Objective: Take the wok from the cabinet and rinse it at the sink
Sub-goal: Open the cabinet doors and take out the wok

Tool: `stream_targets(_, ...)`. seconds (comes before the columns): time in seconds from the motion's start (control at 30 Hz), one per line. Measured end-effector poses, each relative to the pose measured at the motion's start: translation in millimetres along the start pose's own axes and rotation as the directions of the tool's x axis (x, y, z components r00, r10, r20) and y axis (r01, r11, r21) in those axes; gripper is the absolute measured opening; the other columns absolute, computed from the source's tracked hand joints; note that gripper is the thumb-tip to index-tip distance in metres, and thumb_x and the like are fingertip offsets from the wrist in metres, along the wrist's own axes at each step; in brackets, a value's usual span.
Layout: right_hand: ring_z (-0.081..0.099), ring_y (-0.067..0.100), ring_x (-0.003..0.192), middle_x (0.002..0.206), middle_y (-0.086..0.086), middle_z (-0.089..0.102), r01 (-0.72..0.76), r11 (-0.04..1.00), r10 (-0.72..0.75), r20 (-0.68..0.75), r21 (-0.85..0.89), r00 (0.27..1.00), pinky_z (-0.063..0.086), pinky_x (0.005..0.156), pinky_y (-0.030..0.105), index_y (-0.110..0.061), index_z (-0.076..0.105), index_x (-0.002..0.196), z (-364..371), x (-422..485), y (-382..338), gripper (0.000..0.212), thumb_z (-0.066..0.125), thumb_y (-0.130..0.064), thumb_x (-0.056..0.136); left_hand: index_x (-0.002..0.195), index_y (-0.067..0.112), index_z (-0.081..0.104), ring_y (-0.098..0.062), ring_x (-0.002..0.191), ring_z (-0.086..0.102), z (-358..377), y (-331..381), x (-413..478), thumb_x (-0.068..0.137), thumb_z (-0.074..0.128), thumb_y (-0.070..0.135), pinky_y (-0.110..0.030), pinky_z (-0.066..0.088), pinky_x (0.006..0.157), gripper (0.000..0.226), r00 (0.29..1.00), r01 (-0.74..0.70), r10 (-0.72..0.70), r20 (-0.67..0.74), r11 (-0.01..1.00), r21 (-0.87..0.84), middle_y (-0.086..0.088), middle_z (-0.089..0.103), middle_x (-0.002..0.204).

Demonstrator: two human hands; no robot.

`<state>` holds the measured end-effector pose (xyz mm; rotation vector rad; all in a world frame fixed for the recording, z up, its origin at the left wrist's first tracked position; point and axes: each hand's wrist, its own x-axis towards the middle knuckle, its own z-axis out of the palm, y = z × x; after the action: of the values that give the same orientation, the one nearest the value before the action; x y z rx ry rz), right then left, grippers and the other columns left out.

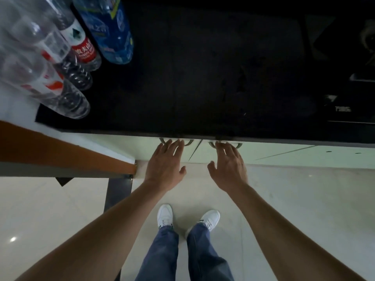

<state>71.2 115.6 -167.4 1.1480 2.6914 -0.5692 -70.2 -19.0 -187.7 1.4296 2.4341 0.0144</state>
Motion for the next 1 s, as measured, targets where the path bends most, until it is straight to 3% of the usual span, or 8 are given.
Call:
stream_targets(0.13,0.034,0.027,0.141,0.151,0.009,0.040,-0.040,0.999,0.040,0.024,0.005,0.999,0.042,0.108,0.041,-0.010,0.033,0.149,15.3,1.9,0.1,0.064,0.058,-0.028,0.093,0.153,0.012,0.024,-0.027,0.146,0.028,13.3,0.3,-0.5,0.091,0.055,0.045,-0.040,0.023,0.120,0.077,0.999,0.013,-0.013,-0.048,1.000,0.002,-0.009,0.034,0.157)
stream_targets(0.27,0.044,0.031,0.132,0.137,0.014,0.052,-0.037,0.998,0.039,-0.047,0.046,0.998,0.053,0.093,0.045,-0.005,0.048,0.138,30.1,-16.4,3.1,0.058,0.064,-0.015,0.084,0.155,0.014,0.017,-0.026,0.150,0.018,22.0,1.9,-14.9,0.093,0.053,0.035,-0.040,0.016,0.122,0.075,0.998,0.010,-0.011,-0.058,1.000,-0.014,-0.007,0.027,0.160)
stream_targets(0.4,0.046,0.030,0.132,0.137,0.012,0.052,-0.035,0.999,0.038,-0.070,0.038,0.997,0.053,0.094,0.044,-0.006,0.050,0.136,39.1,-40.9,12.2,0.055,0.063,-0.010,0.082,0.154,0.013,0.020,-0.026,0.150,0.019,27.0,3.1,-39.1,0.090,0.055,0.026,-0.040,0.019,0.122,0.073,0.997,-0.003,0.001,-0.076,1.000,-0.028,-0.008,0.029,0.159)
stream_targets(0.67,0.046,0.021,0.130,0.143,-0.001,0.042,-0.080,0.997,0.079,0.036,0.011,0.996,0.056,0.088,0.042,-0.017,0.045,0.138,37.2,-88.6,32.5,0.058,0.058,-0.009,0.082,0.151,0.015,0.017,-0.023,0.150,0.015,36.5,-2.6,-97.9,0.086,0.056,0.020,-0.046,0.019,0.121,0.077,1.000,-0.012,0.012,0.008,1.000,0.023,-0.005,0.025,0.158)
stream_targets(0.83,0.037,0.022,0.143,0.154,0.002,0.037,-0.022,0.999,0.024,0.054,-0.028,0.998,0.051,0.103,0.039,-0.016,0.044,0.139,34.8,-131.0,58.0,0.060,0.059,-0.001,0.083,0.151,0.013,0.023,-0.026,0.151,0.016,41.6,-7.7,-139.8,0.085,0.063,0.021,-0.050,0.023,0.120,0.078,0.999,-0.014,0.012,0.033,0.997,0.075,-0.009,0.027,0.159)
stream_targets(1.0,0.033,0.023,0.148,0.162,0.001,0.029,-0.065,0.998,0.066,0.113,-0.010,0.991,0.040,0.113,0.042,-0.018,0.039,0.143,31.0,-175.4,93.5,0.057,0.056,-0.004,0.090,0.154,0.014,0.019,-0.021,0.152,0.008,48.7,-19.3,-200.5,0.085,0.060,0.032,-0.047,0.015,0.122,0.081,0.996,0.053,-0.058,0.065,0.996,0.075,-0.006,0.022,0.163)
